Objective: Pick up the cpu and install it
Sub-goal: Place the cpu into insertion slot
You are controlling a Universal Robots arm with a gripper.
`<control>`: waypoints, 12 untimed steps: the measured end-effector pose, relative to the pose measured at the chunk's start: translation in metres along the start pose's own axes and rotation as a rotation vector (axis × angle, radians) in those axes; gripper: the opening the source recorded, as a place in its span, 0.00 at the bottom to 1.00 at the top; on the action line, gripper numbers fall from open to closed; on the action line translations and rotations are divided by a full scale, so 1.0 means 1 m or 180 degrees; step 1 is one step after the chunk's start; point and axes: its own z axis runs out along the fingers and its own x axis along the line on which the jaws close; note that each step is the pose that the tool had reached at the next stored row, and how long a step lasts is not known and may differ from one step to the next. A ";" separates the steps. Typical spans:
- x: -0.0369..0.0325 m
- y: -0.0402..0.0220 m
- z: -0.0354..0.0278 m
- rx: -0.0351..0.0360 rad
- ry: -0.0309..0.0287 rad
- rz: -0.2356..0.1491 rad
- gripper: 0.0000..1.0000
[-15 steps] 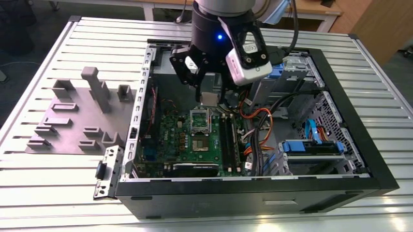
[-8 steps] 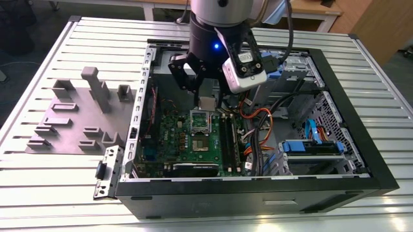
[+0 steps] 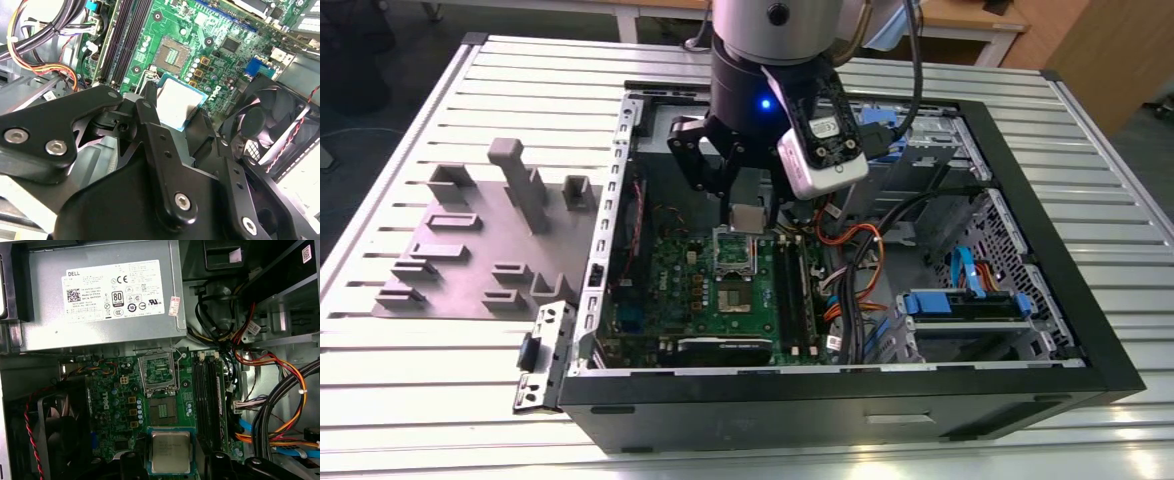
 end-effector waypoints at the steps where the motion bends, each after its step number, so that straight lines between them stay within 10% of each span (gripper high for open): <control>1: 0.0000 0.0000 0.0000 0.0000 0.0000 0.0000 0.47; 12: 0.0000 0.0000 0.0051 0.0000 0.0000 0.0000 0.47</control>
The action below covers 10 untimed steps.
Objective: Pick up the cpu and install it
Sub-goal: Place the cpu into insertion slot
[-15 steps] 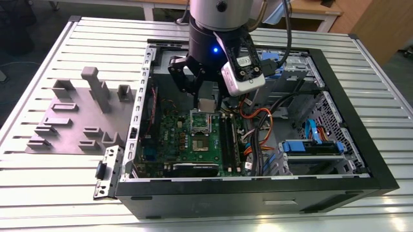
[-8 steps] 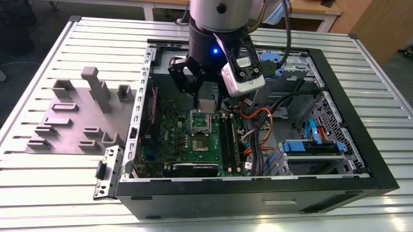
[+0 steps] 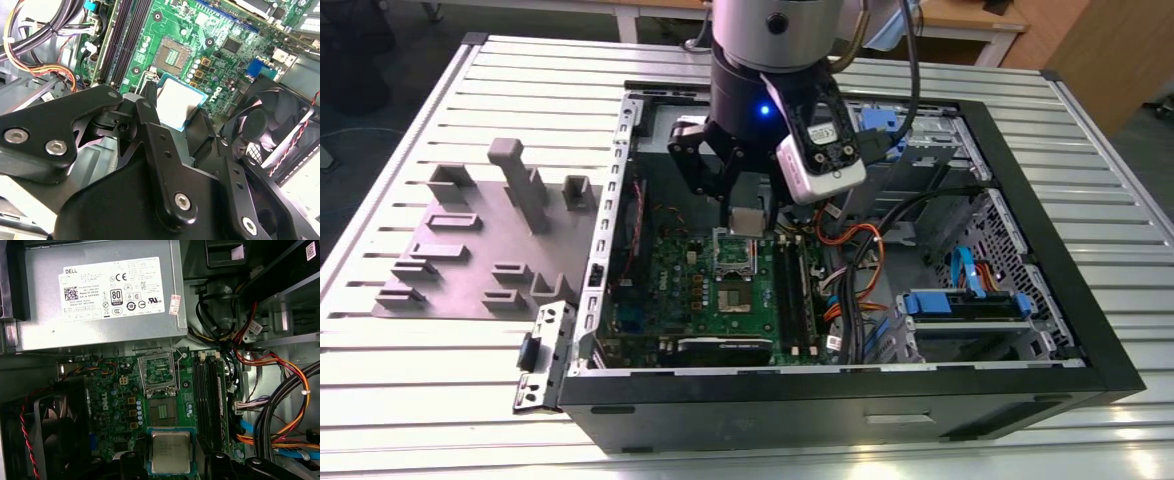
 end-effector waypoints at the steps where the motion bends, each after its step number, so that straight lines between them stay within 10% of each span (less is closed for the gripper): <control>1: 0.0000 0.0000 0.0004 0.0000 0.0000 0.0000 0.47; 10: 0.0000 0.0000 0.0035 0.0000 0.0000 0.0000 0.47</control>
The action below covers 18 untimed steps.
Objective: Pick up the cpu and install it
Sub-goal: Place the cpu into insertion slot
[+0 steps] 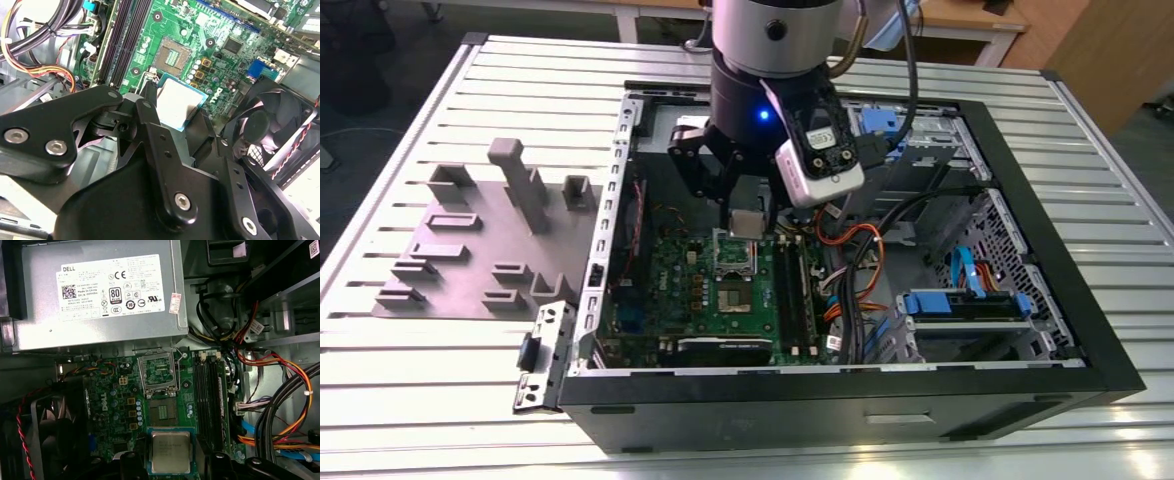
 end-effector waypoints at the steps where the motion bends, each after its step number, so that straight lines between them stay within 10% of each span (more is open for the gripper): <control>1: 0.0000 0.0000 0.0002 0.0000 0.0000 0.0000 0.47; 18: 0.0000 0.0001 0.0085 -0.0001 -0.0001 -0.0020 0.47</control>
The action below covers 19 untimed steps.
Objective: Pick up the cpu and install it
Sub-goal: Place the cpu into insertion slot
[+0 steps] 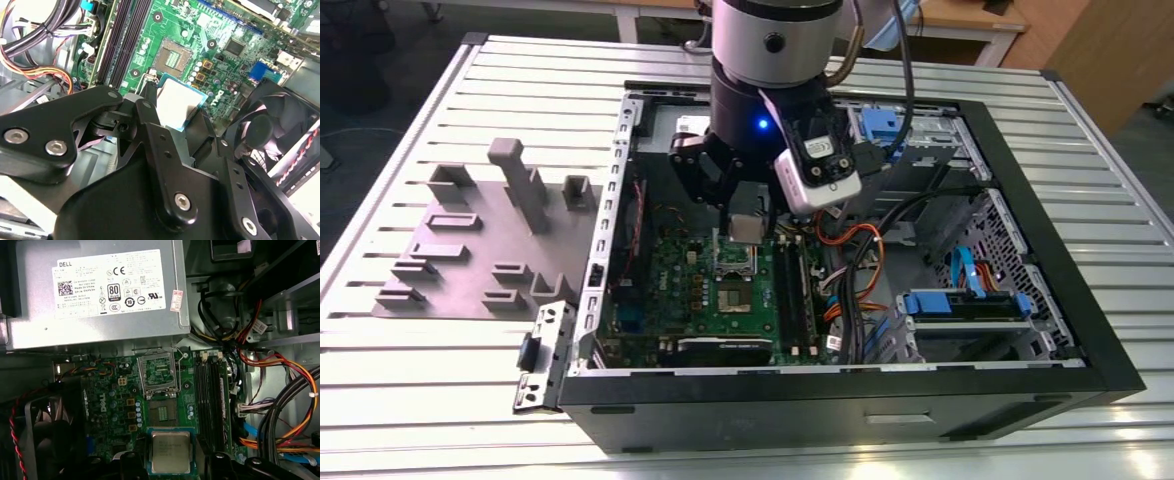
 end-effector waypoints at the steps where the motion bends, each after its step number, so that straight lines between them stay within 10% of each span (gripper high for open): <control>1: 0.0000 0.0000 0.0008 0.0000 0.0000 0.0000 0.47; 19: 0.0000 0.0000 0.0009 0.0000 0.0000 -0.0014 0.47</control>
